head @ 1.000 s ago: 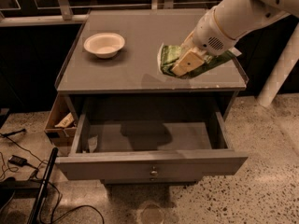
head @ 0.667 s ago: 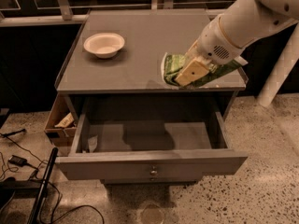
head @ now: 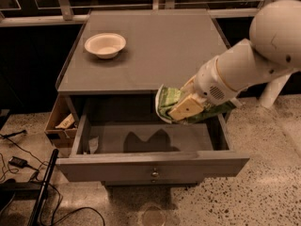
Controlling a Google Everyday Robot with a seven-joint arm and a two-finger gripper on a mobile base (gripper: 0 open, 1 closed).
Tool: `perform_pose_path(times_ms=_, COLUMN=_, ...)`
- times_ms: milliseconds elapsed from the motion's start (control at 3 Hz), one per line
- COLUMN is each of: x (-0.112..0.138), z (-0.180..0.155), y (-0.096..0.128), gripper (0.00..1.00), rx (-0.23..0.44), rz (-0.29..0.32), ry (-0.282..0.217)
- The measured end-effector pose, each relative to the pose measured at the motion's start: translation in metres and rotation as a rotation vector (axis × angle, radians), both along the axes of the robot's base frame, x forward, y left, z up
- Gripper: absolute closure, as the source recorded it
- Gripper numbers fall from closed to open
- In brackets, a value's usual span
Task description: Place green jalapeno chip bag into top drawer
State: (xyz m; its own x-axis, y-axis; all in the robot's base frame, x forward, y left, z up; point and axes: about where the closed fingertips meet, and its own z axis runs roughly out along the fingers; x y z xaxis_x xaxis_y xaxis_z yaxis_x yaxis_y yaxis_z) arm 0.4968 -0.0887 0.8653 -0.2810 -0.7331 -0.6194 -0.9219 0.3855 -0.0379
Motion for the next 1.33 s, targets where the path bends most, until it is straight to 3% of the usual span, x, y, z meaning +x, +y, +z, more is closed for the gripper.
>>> perform_pose_path(times_ms=333, x=-0.01, z=-0.051, y=0.018, gripper=1.0, rx=0.06, rz=-0.004, ry=0.014)
perform_pose_path(times_ms=667, x=-0.008, z=-0.108, y=0.046, gripper=1.0, rx=0.103, rz=0.035, ry=-0.011)
perform_pose_path(times_ms=1333, x=-0.006, z=-0.126, y=0.042, gripper=1.0, rx=0.09, rz=0.02, ry=-0.032)
